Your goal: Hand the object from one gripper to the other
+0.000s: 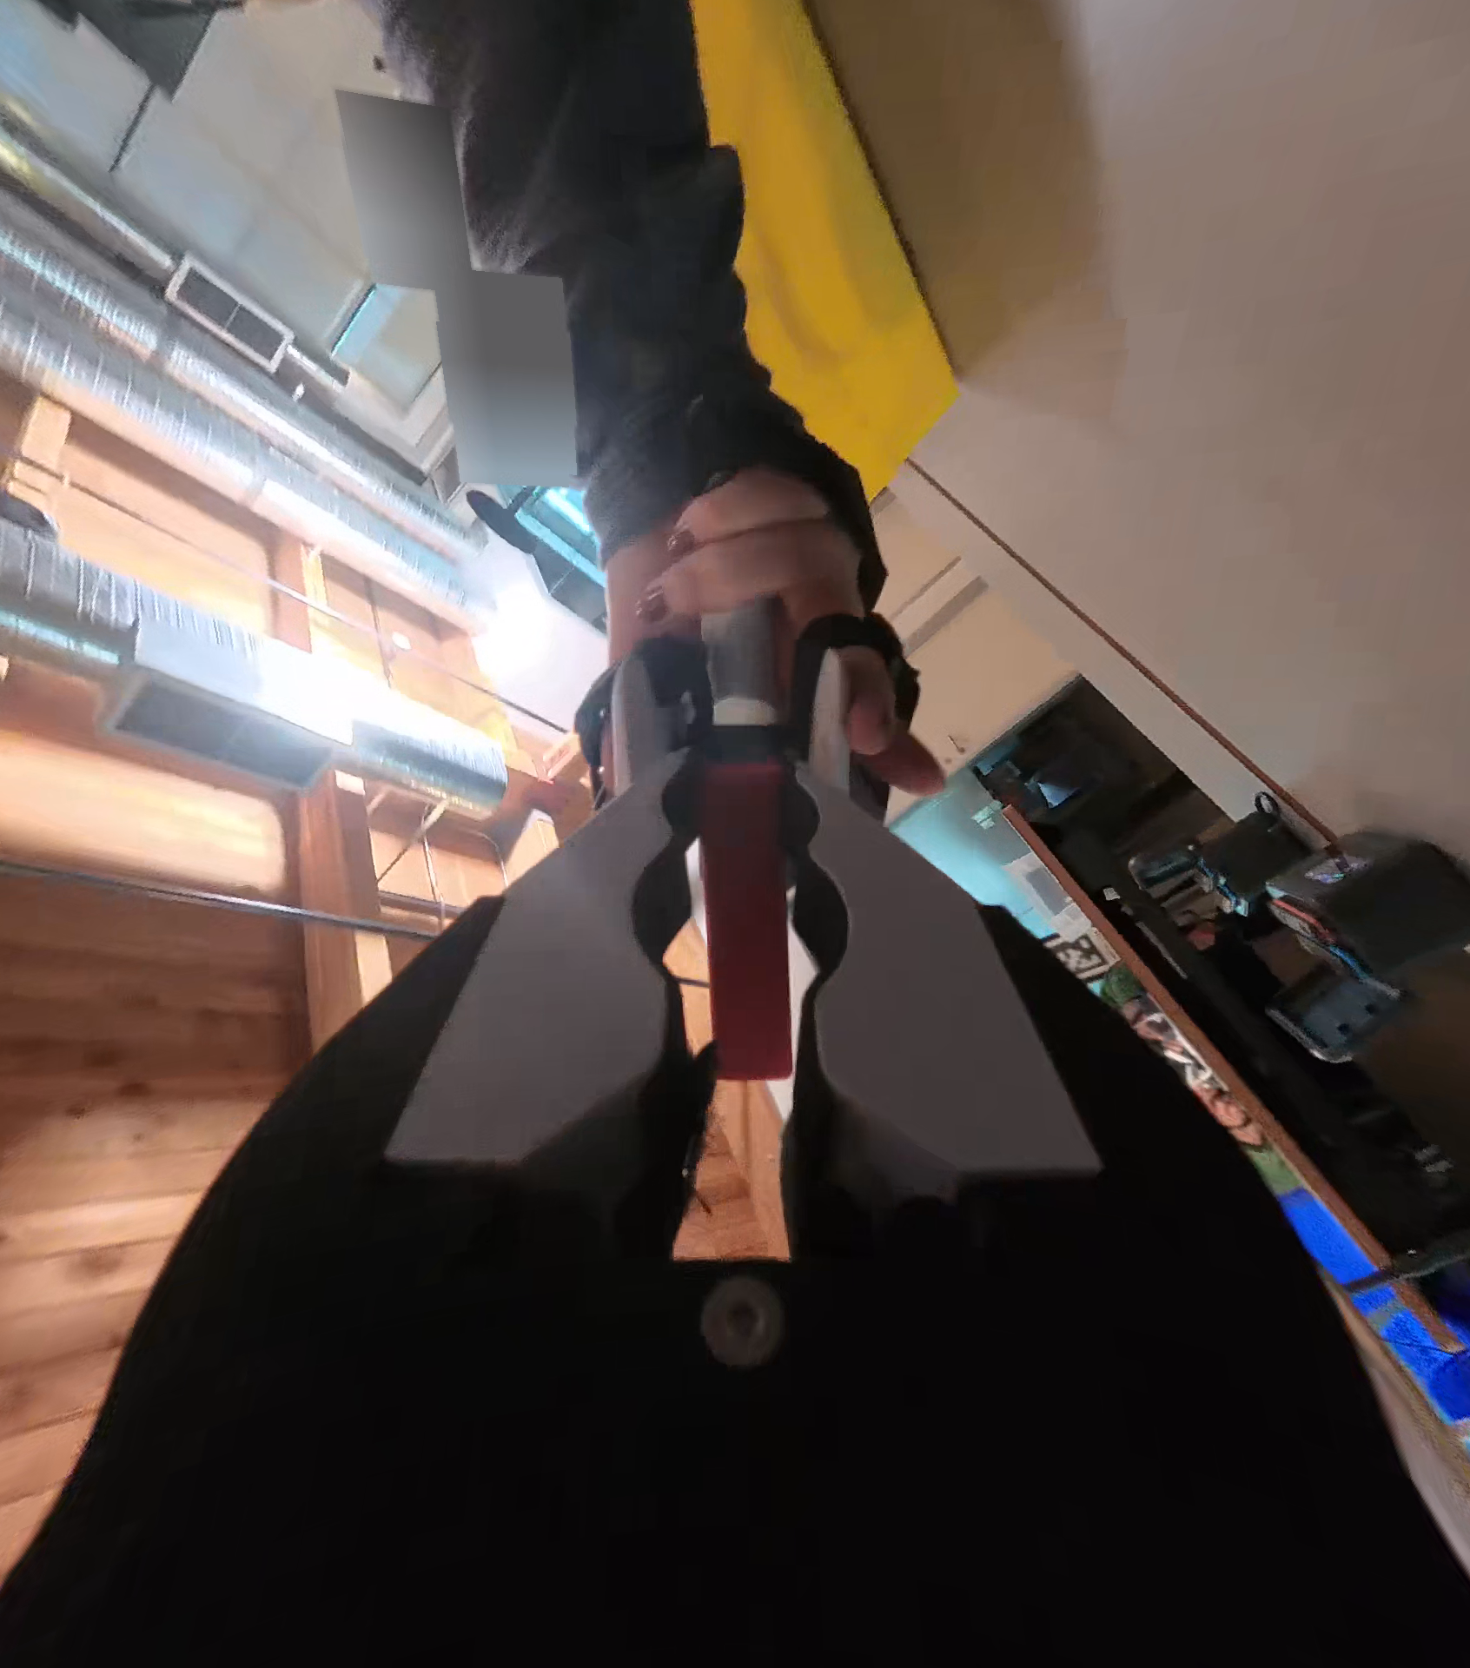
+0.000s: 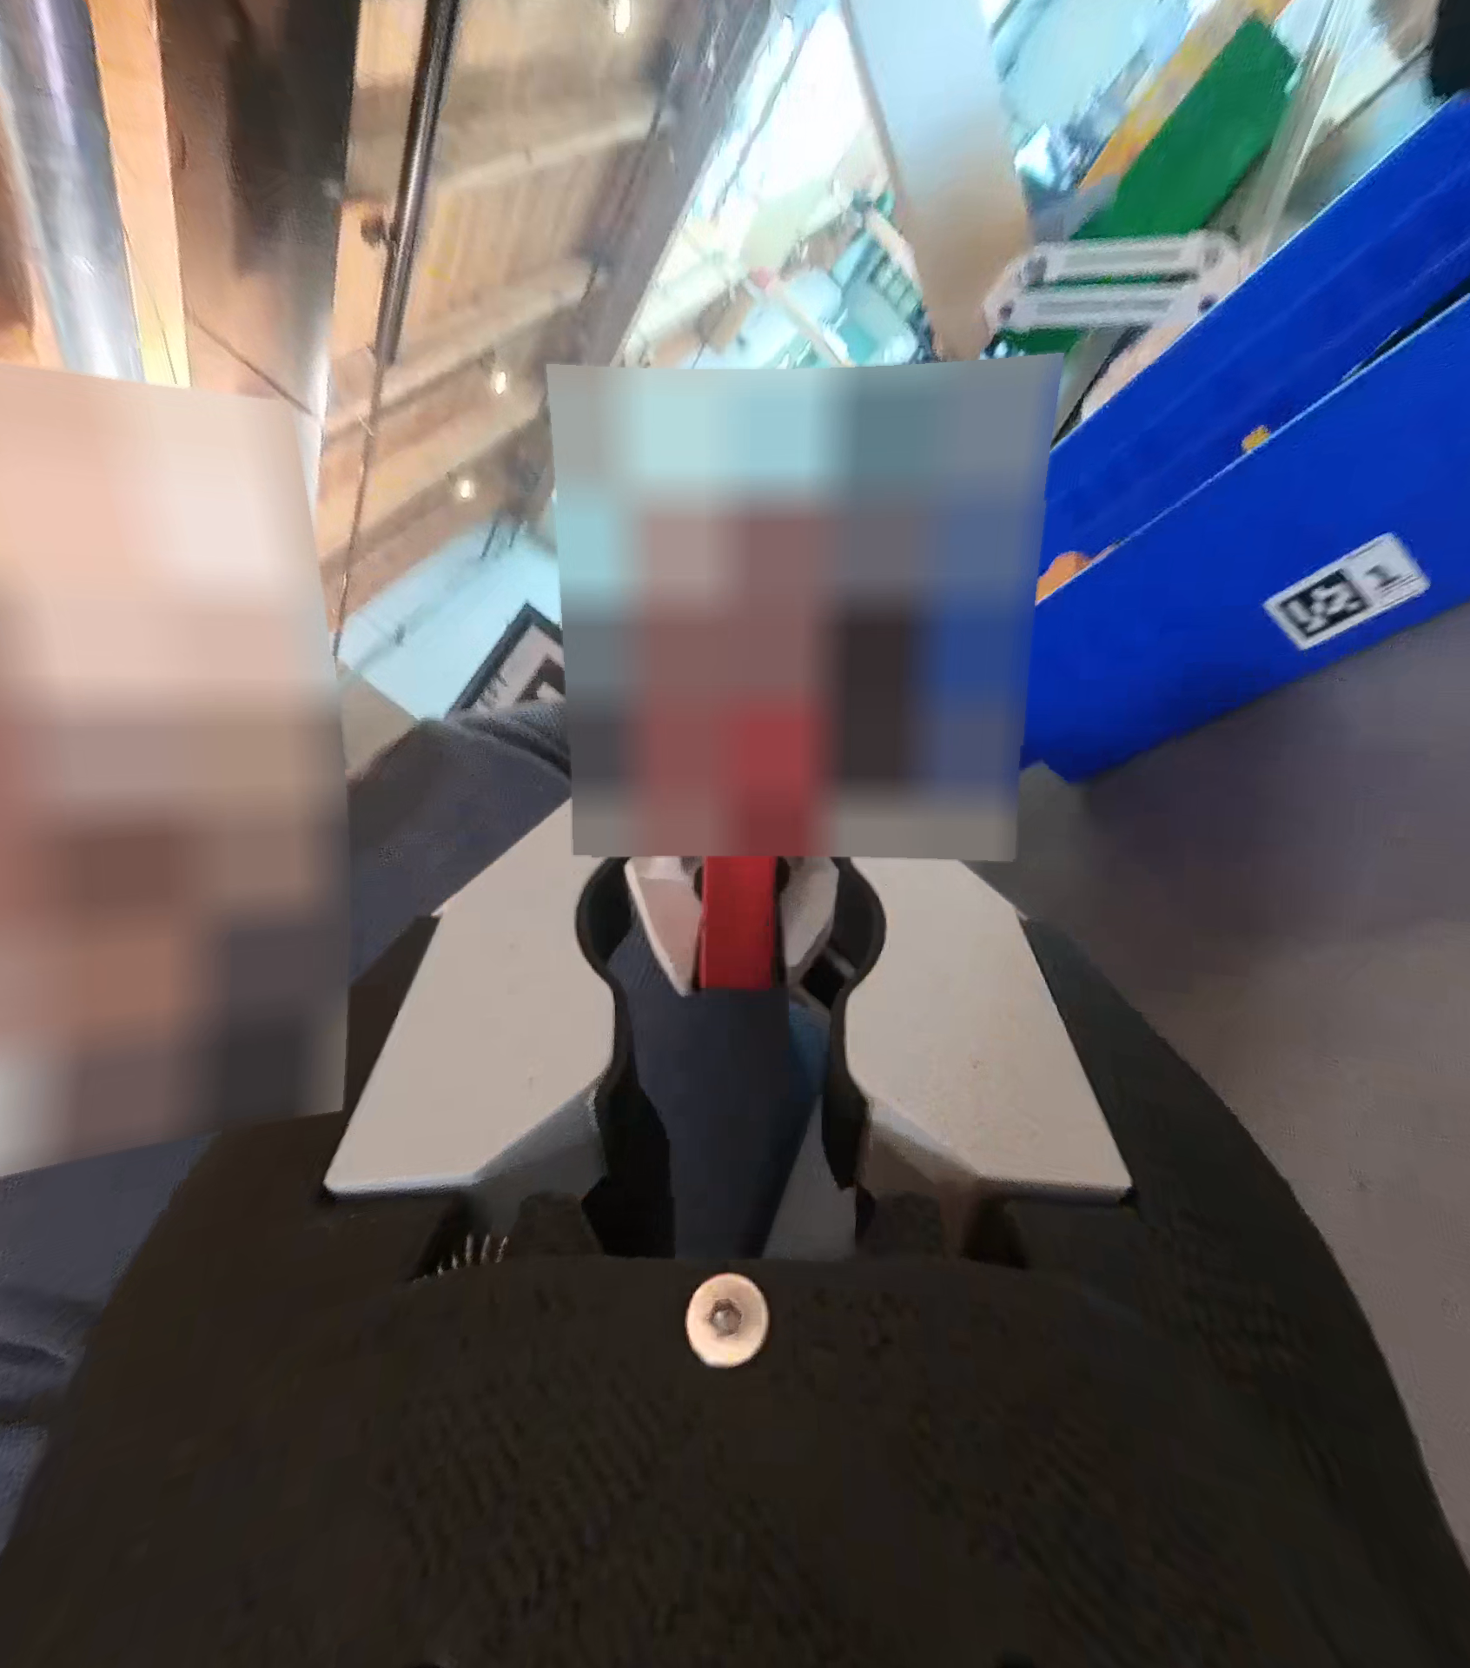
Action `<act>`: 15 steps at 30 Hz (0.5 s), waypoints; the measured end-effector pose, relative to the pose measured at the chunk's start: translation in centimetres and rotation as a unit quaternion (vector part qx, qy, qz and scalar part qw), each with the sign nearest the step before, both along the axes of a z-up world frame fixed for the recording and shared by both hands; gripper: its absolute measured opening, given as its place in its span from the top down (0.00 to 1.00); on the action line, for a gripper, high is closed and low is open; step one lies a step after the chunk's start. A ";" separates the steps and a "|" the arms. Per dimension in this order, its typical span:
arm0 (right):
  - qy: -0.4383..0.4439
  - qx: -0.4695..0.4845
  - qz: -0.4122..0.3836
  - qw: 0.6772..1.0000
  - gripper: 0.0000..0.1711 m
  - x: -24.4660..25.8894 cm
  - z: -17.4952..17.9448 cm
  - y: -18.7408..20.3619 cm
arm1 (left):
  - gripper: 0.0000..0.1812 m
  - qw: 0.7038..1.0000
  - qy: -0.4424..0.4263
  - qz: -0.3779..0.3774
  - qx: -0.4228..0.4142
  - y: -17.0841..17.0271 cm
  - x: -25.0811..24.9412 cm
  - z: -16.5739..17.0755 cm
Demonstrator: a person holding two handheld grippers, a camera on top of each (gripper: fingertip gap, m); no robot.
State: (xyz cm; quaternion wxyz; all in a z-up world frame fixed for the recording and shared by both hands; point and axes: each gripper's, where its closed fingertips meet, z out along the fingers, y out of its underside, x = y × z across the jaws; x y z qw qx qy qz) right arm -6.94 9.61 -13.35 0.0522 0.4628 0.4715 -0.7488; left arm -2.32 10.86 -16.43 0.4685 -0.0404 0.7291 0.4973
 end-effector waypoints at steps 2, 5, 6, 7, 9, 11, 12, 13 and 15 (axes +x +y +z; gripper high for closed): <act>0.007 0.029 0.016 0.999 0.82 0.2 -0.4 -0.9 | 0.93 1.000 0.003 -0.016 0.002 -0.4 0.4 -0.1; 0.033 0.063 -0.003 0.997 0.91 0.1 -0.1 -0.7 | 0.91 0.999 -0.049 -0.003 -0.019 -0.1 0.3 0.4; 0.044 0.073 -0.023 0.996 0.91 0.0 0.2 -0.1 | 0.83 0.995 -0.098 0.003 -0.030 0.1 0.0 1.2; 0.052 0.089 -0.052 0.993 0.91 -0.2 0.5 0.6 | 0.74 0.986 -0.155 0.008 -0.053 0.3 -0.3 1.9; 0.082 0.132 -0.115 0.981 0.91 -0.1 1.2 2.4 | 0.68 0.955 -0.266 0.012 -0.133 0.3 -1.1 2.9; 0.132 0.193 -0.177 0.956 0.92 0.4 2.3 3.9 | 0.63 0.901 -0.375 0.011 -0.217 0.3 -1.9 4.0; 0.155 0.229 -0.203 0.939 0.92 0.7 2.8 4.4 | 0.62 0.868 -0.421 0.013 -0.262 0.5 -2.3 4.4; 0.172 0.270 -0.227 0.920 0.91 0.9 3.1 4.8 | 0.61 0.831 -0.462 0.014 -0.309 0.6 -2.6 4.8; 0.209 0.371 -0.264 0.865 0.92 1.3 3.6 5.1 | 0.61 0.748 -0.528 0.017 -0.402 0.9 -3.0 5.4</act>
